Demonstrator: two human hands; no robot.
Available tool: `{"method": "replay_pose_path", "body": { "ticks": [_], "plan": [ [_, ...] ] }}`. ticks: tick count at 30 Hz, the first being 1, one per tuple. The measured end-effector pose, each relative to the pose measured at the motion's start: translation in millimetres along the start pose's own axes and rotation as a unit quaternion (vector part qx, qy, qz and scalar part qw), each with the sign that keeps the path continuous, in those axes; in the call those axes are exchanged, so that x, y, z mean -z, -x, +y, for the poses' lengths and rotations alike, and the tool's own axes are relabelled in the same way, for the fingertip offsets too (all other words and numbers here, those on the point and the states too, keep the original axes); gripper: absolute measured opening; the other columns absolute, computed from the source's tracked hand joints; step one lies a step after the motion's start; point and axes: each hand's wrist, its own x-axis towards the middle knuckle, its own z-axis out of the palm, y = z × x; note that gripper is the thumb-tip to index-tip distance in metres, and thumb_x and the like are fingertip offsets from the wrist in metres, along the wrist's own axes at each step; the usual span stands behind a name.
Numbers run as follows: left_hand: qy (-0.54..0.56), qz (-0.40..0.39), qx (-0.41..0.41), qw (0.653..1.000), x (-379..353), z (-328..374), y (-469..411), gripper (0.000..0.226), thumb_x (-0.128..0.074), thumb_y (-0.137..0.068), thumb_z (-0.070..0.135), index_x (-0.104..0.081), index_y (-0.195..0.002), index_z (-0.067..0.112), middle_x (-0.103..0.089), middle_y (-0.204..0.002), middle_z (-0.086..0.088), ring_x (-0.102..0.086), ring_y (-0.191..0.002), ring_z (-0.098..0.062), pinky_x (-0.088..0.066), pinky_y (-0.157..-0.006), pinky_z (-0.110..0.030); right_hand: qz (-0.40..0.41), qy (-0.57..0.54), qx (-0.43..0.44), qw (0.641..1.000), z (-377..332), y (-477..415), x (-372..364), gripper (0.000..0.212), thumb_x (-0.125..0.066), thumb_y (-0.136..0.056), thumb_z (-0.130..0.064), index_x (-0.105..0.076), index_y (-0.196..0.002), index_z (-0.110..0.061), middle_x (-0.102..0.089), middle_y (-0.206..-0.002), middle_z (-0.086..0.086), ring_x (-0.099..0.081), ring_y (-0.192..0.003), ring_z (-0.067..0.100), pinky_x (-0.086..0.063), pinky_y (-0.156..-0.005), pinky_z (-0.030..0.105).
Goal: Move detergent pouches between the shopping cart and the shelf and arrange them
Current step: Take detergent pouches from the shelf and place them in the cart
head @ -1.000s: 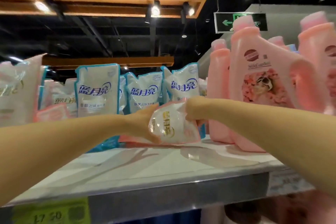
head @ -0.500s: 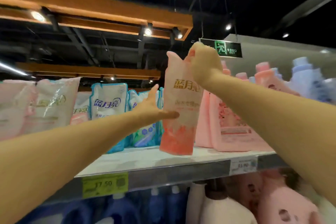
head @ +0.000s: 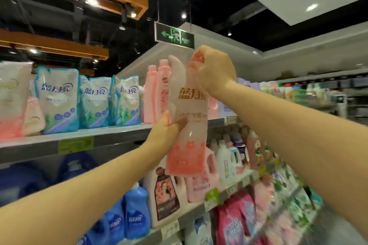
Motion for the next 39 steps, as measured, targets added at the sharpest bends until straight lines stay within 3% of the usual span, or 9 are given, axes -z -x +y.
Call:
{"method": "replay_pose_path", "body": {
  "ticks": [2,4,6,10,14,17,22,31,39],
  "plan": [
    [0.003,-0.029,0.015,0.999,-34,1,27,0.045,-0.062,-0.082,0.034,-0.052,-0.124,0.021,-0.067,-0.111,-0.005,-0.066,-0.096,-0.024,-0.055,-0.084,-0.041,-0.02,0.013,-0.042,0.999,28,21,33,0.02,-0.053,-0.092,-0.028,-0.064,-0.107,-0.021,-0.063,-0.11,0.0,-0.055,-0.095,0.017,-0.036,-0.072,0.026],
    [0.014,-0.048,0.03,0.998,-74,-2,52,0.036,-0.063,-0.081,0.036,-0.054,-0.114,0.023,-0.068,-0.103,0.0,-0.067,-0.088,-0.017,-0.057,-0.074,-0.03,-0.039,-0.003,-0.095,0.995,61,48,62,0.024,-0.054,-0.091,-0.03,-0.062,-0.113,-0.023,-0.061,-0.116,-0.001,-0.054,-0.1,0.018,-0.037,-0.075,0.026],
    [0.025,-0.062,0.046,0.997,-119,-5,74,0.012,-0.059,-0.09,0.023,-0.054,-0.101,0.026,-0.067,-0.097,0.0,-0.065,-0.08,-0.013,-0.056,-0.066,-0.023,-0.029,-0.017,-0.128,0.991,96,83,91,0.046,-0.058,-0.087,-0.034,-0.049,-0.131,-0.022,-0.05,-0.132,0.002,-0.047,-0.119,0.021,-0.04,-0.093,0.033],
    [0.067,-0.105,0.075,0.989,-227,-4,108,0.017,-0.054,-0.092,0.012,-0.057,-0.107,0.018,-0.068,-0.097,-0.009,-0.067,-0.077,-0.017,-0.057,-0.065,-0.031,-0.021,-0.081,-0.235,0.968,169,178,150,0.083,-0.064,-0.083,-0.041,-0.017,-0.148,-0.02,-0.024,-0.149,0.005,-0.023,-0.138,0.02,-0.024,-0.112,0.036],
    [0.118,-0.137,0.126,0.975,-350,-3,139,0.026,-0.053,-0.092,0.014,-0.056,-0.118,0.013,-0.067,-0.095,-0.015,-0.064,-0.066,-0.023,-0.053,-0.046,-0.031,-0.052,-0.139,-0.324,0.934,240,265,213,0.094,-0.065,-0.078,-0.05,-0.013,-0.149,-0.017,-0.026,-0.15,0.005,-0.027,-0.138,0.021,-0.026,-0.114,0.038],
    [0.155,-0.176,0.173,0.957,-433,-9,173,0.037,-0.059,-0.083,0.019,-0.056,-0.119,0.012,-0.069,-0.098,-0.013,-0.066,-0.071,-0.026,-0.054,-0.056,-0.04,-0.035,-0.14,-0.432,0.89,287,318,266,0.1,-0.07,-0.079,-0.042,-0.004,-0.15,-0.016,-0.023,-0.152,0.005,-0.023,-0.141,0.02,-0.024,-0.112,0.037],
    [0.196,-0.235,0.258,0.916,-540,-48,217,0.029,-0.05,-0.093,0.008,-0.051,-0.121,0.001,-0.063,-0.097,-0.013,-0.06,-0.066,-0.014,-0.049,-0.048,-0.021,-0.036,-0.154,-0.565,0.81,355,402,326,0.09,-0.076,-0.076,-0.023,-0.018,-0.144,-0.014,-0.044,-0.136,0.003,-0.048,-0.122,0.021,-0.04,-0.103,0.036],
    [0.267,-0.37,0.527,0.717,-669,-174,273,0.037,-0.049,-0.093,0.014,-0.047,-0.127,0.002,-0.063,-0.108,-0.012,-0.063,-0.085,-0.026,-0.056,-0.066,-0.035,-0.026,-0.062,-0.703,0.708,473,536,337,0.094,-0.08,-0.069,-0.01,-0.022,-0.143,-0.016,-0.052,-0.13,0.005,-0.053,-0.113,0.02,-0.046,-0.095,0.033],
    [0.133,-0.349,0.736,0.565,-732,-336,331,0.013,-0.045,-0.096,0.018,-0.055,-0.102,0.013,-0.061,-0.088,-0.008,-0.058,-0.079,-0.024,-0.049,-0.071,-0.046,-0.284,0.108,-0.714,0.631,580,636,290,0.086,-0.076,-0.067,-0.009,-0.028,-0.138,-0.021,-0.056,-0.12,0.009,-0.057,-0.106,0.032,-0.049,-0.081,0.039]
  ]
}}
